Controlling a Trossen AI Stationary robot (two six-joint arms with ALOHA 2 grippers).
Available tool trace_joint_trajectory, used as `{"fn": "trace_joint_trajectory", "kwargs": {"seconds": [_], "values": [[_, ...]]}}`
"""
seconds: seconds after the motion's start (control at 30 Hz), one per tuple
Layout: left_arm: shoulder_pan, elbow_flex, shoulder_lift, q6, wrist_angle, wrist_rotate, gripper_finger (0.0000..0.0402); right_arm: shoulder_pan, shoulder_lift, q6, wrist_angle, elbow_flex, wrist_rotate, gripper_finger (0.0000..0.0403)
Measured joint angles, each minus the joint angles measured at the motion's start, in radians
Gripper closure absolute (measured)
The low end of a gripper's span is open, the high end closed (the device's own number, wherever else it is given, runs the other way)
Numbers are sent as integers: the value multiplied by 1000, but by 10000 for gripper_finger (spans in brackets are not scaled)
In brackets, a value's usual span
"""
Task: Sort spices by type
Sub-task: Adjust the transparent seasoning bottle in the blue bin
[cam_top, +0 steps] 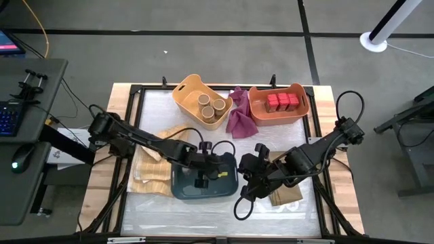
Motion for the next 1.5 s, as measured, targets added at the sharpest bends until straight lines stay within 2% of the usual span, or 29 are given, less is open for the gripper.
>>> {"fn": "trace_joint_trajectory", "kwargs": {"seconds": [0.13, 0.3, 0.47, 0.6, 0.8, 1.0, 1.3, 1.5], "values": [[4, 0, 53, -19, -10, 55, 331, 0, 0, 5, 2, 0, -1, 403], [13, -1, 121, -47, -13, 55, 230, 1, 0, 11, 2, 0, -5, 403], [23, 0, 126, -64, -12, 45, 136, 1, 0, 12, 2, 0, -16, 403], [23, 0, 123, -64, -34, 12, 93, 1, 0, 10, 1, 0, -16, 403], [20, 0, 128, -57, -124, -38, 83, 1, 0, 9, -1, 0, -16, 403], [22, 0, 144, -50, -110, -90, 83, 1, 0, 8, -2, 0, -16, 403], [21, 5, 236, -127, -115, -99, 83, 1, 0, 11, 7, 0, -17, 403], [11, 5, 247, -170, -120, -107, 86, 1, 0, 10, 9, 0, -17, 403]]}}
